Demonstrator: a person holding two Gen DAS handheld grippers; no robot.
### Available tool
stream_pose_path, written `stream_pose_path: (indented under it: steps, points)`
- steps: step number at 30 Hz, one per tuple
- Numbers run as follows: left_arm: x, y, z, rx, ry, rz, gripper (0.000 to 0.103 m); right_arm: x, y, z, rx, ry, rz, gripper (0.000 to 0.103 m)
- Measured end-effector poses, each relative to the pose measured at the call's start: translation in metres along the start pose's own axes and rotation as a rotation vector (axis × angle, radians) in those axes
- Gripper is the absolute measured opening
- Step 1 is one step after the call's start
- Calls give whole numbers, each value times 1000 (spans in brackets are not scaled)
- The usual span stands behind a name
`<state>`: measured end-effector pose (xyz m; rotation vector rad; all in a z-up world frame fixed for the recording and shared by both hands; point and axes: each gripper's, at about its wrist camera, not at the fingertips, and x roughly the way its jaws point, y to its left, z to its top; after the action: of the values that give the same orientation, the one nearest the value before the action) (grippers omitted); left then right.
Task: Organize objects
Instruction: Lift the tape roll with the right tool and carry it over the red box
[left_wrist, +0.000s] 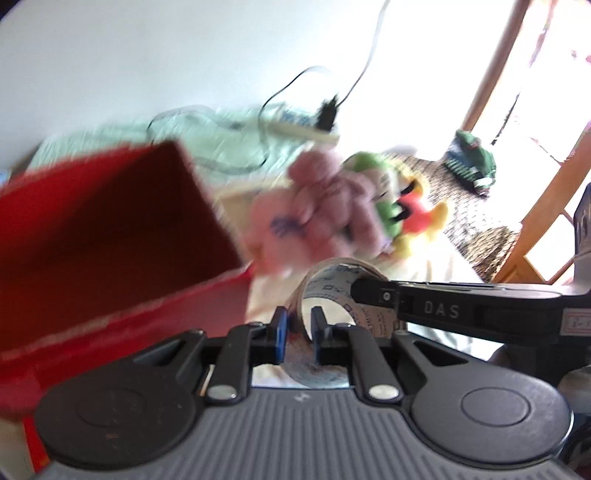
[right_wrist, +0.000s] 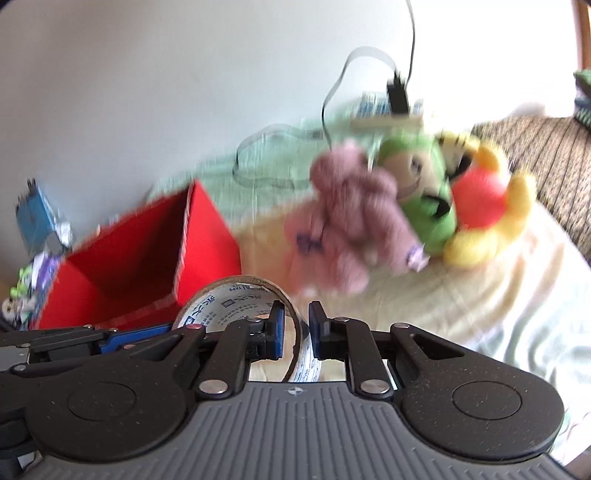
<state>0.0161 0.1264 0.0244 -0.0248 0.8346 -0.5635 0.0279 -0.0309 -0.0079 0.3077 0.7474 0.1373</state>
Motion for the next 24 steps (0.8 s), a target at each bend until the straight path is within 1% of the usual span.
stream_pose_path:
  steps: [3,5,8,11,14,18,20,24]
  points:
    - [-13,-11,14,51,-71,-1,11,-12,8,12,-9,-82,12,16]
    - [-24,-9,23,55,-120,4,11,-14,17,20,-26,-134,33,16]
    - [-40,4,37,29,-184,20,11,-13,33,33,-59,-184,81,15]
    - [-53,25,48,-17,-230,55,11,-2,53,43,-84,-201,141,15]
    - [-60,48,54,-55,-262,109,11,16,77,49,-115,-186,183,15]
    - [-65,85,56,-109,-260,166,11,51,100,50,-143,-96,214,15]
    - [-58,103,54,-132,-234,199,11,68,108,48,-156,-51,208,15]
    - [-35,128,44,-161,-171,229,11,96,125,42,-189,35,185,15]
